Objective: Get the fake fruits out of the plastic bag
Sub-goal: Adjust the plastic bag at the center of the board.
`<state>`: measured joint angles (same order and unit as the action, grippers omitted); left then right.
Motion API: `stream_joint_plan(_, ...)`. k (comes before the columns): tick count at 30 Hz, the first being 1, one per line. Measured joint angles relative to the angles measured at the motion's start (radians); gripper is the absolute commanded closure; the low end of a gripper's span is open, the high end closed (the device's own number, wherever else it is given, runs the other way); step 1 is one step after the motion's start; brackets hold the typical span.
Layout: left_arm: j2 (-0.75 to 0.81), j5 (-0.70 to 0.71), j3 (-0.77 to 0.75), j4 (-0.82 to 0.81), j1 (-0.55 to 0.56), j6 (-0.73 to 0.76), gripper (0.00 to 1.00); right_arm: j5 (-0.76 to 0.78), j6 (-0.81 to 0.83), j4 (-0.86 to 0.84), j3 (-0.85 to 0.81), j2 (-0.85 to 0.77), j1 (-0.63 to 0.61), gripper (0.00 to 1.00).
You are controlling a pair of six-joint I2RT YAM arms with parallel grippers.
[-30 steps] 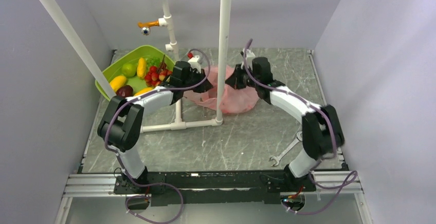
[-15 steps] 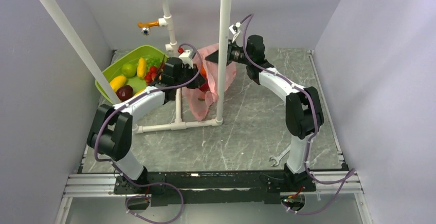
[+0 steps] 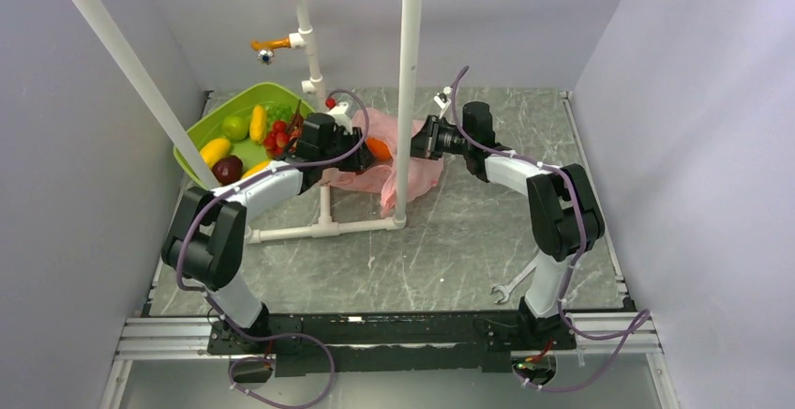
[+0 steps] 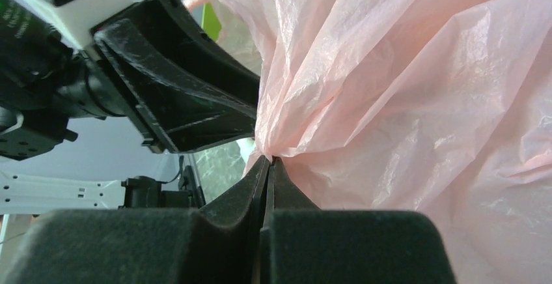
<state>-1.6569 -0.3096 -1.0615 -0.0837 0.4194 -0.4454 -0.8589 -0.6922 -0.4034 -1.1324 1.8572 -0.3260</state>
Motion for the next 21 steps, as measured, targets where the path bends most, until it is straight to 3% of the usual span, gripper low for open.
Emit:
stream_joint_plan(6,-0.024,0.046,-0.016,0.006,0.0,0.035,0.51,0.014,0.013,0.003,0.001,-0.058,-0.005,1.0)
stream_joint_plan(14,-0.124,0.153,-0.113,0.026,0.01,0.094,0.28,0.016,0.02,0.01,0.001,-0.066,-0.005,1.0)
stream_joint_plan(21,-0.193,0.249,-0.185,0.052,0.026,0.158,0.18,0.016,0.02,0.012,0.001,-0.066,-0.005,1.0)
